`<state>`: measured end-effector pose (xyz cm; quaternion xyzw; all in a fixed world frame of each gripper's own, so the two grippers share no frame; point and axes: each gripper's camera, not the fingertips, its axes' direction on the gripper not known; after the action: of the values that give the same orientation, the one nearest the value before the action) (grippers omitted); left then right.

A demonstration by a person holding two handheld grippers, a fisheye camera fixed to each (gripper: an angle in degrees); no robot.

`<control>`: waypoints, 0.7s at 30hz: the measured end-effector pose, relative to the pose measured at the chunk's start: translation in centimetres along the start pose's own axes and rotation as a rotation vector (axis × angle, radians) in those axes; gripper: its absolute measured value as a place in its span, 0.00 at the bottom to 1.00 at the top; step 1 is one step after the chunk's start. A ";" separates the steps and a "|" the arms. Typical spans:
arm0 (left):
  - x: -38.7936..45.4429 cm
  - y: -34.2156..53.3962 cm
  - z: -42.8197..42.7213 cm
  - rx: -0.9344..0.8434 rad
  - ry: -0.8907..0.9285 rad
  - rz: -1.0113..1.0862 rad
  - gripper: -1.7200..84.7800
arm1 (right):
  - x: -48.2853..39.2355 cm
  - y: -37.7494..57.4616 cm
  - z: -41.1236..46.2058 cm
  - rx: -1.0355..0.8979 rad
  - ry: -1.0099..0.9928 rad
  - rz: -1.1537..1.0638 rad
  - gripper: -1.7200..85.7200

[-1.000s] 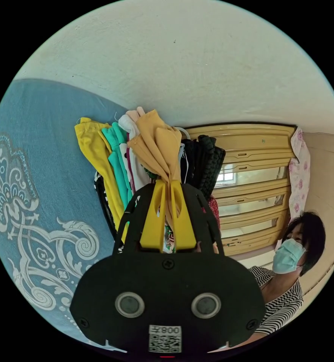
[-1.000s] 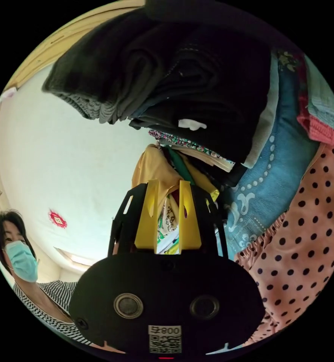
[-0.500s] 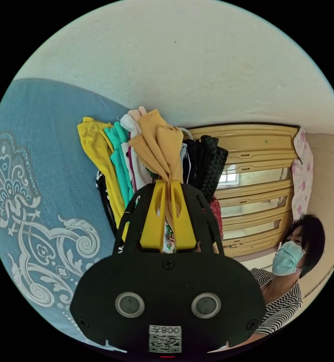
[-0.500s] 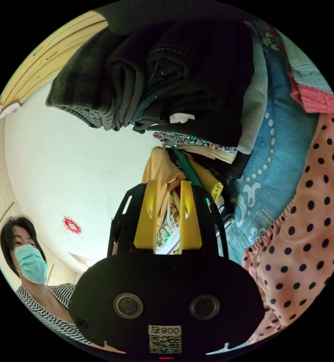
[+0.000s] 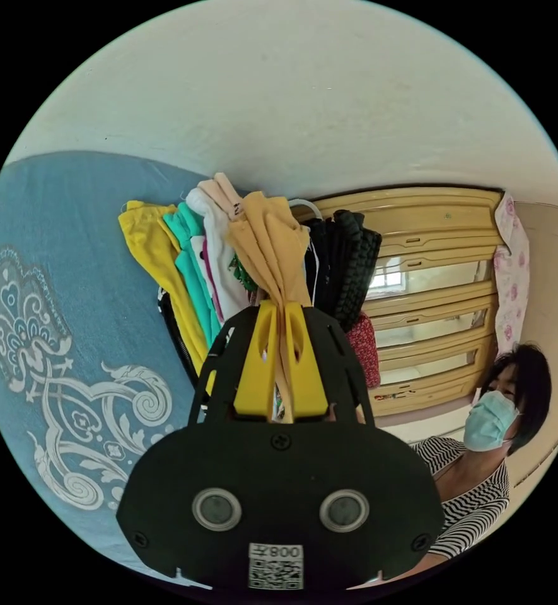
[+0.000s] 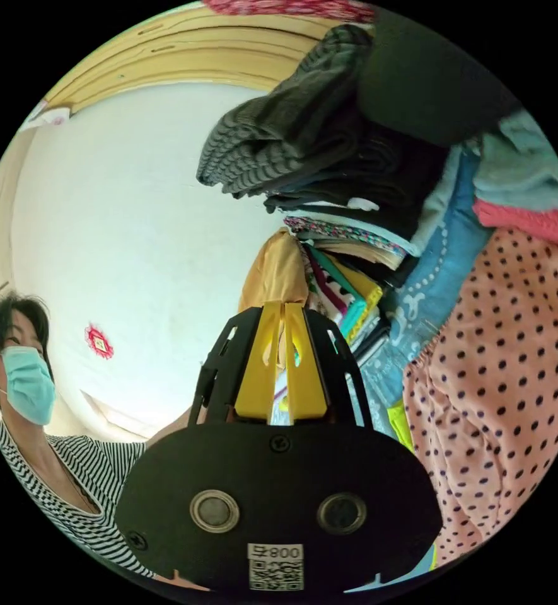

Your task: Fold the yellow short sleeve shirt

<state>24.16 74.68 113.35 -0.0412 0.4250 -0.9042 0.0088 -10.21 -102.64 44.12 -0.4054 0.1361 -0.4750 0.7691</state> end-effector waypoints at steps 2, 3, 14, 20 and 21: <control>-0.7 1.3 0.2 0.005 0.009 -0.025 0.05 | 1.6 1.1 0.0 -0.002 0.021 0.066 0.03; -0.8 1.6 0.2 0.017 0.016 -0.026 0.05 | 1.9 1.3 0.3 -0.006 0.032 0.075 0.03; 4.0 8.8 -2.1 0.167 0.013 0.104 0.03 | -1.3 0.1 0.8 0.014 -0.078 0.109 0.02; 4.9 11.0 1.1 0.078 -0.190 0.096 0.02 | -6.2 0.5 1.1 -0.033 -0.029 0.087 0.02; 4.8 11.6 1.1 0.082 -0.184 0.088 0.02 | -6.9 0.6 1.2 -0.046 -0.016 0.081 0.02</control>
<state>19.29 66.19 105.50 -0.1049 0.3863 -0.9121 0.0891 -12.67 -96.09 43.17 -0.4209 0.1570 -0.4368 0.7794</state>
